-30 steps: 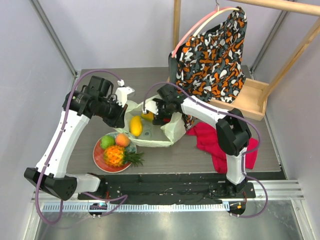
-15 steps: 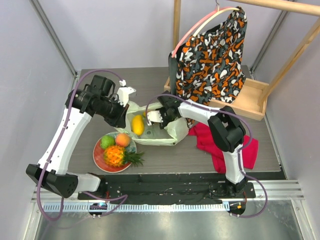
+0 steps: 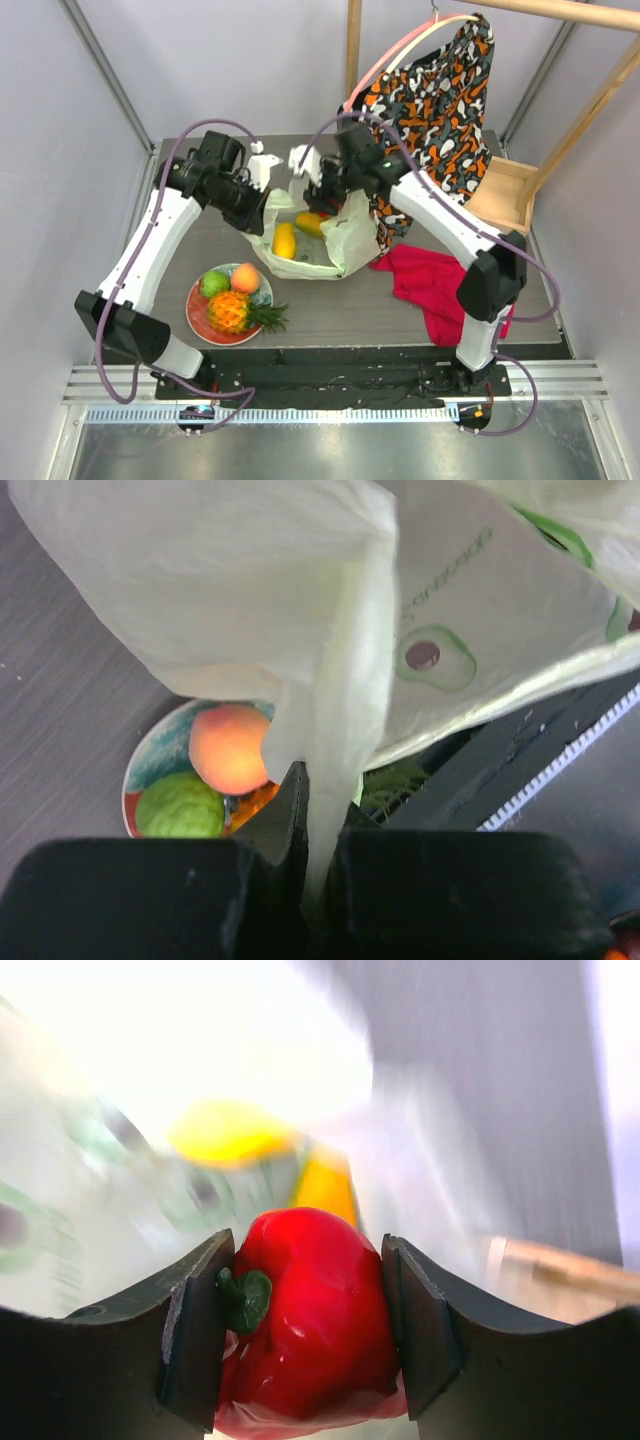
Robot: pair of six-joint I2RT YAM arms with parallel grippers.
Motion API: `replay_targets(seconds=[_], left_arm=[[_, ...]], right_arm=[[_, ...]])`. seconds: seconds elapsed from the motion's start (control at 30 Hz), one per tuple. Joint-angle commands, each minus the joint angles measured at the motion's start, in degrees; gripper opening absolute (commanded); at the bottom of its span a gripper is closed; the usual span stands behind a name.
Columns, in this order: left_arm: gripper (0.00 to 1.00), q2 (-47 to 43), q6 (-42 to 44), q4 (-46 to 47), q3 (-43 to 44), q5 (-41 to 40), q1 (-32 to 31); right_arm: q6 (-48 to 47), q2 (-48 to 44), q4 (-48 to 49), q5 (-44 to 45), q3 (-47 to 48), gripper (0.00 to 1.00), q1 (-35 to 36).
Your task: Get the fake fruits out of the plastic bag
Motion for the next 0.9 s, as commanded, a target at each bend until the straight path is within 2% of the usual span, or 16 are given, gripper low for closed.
replay_targets(seconds=[0.0, 0.23, 0.27, 0.3, 0.33, 0.37, 0.43, 0.53, 0.63, 0.7, 0.77, 0.8, 0.87], left_arm=[[0.00, 3.10, -4.78, 6.69, 4.71, 0.38, 0.28], [0.00, 9.88, -10.15, 7.32, 12.96, 0.65, 1.33], [0.04, 9.98, -9.97, 6.71, 14.02, 1.00, 1.94], [0.16, 9.80, -9.63, 6.09, 15.25, 2.05, 3.43], [0.48, 8.67, -9.27, 4.69, 17.70, 2.93, 4.57], [0.61, 7.70, -9.71, 4.24, 18.85, 3.46, 5.71], [0.81, 5.16, -9.97, 4.06, 20.96, 4.25, 10.10], [0.94, -0.73, -9.54, 3.19, 21.50, 3.64, 15.56], [0.96, -6.27, -8.48, 0.91, 19.22, 1.71, 19.95], [0.96, -9.96, -10.40, 0.46, 15.64, 2.66, 25.81], [0.97, -11.90, -12.33, 0.46, 13.25, 6.52, 31.19], [0.97, -13.30, -13.04, 0.46, 11.24, 8.72, 36.78], [0.98, -13.58, -14.80, 0.20, 10.52, 14.26, 41.82]], right_arm=[[22.09, -4.88, -0.51, -17.29, 5.88, 0.31, -2.04], [34.33, -4.35, 2.56, -23.55, 3.95, 0.30, -3.62], [35.74, -5.83, 4.22, -24.08, 3.95, 0.30, -3.71], [37.32, -6.89, 8.33, -24.35, 4.04, 0.31, -3.53], [38.38, -7.77, 9.76, -24.26, 4.39, 0.31, -3.18], [38.74, -8.82, 10.47, -24.18, 6.22, 0.31, -3.00], [38.22, -9.36, 9.35, -24.17, 8.60, 0.31, -1.34], [37.34, -10.41, 8.28, -24.00, 10.28, 0.31, 2.25], [32.26, -10.50, 6.18, -22.69, 10.72, 0.32, 6.65], [25.69, -9.80, 3.72, -20.32, 11.25, 0.33, 12.01], [24.86, -7.61, 4.67, -19.78, 12.21, 0.33, 14.91], [24.95, -6.30, 5.55, -20.04, 13.26, 0.33, 15.54], [25.64, -1.12, 5.91, -20.66, 17.65, 0.33, 16.68]])
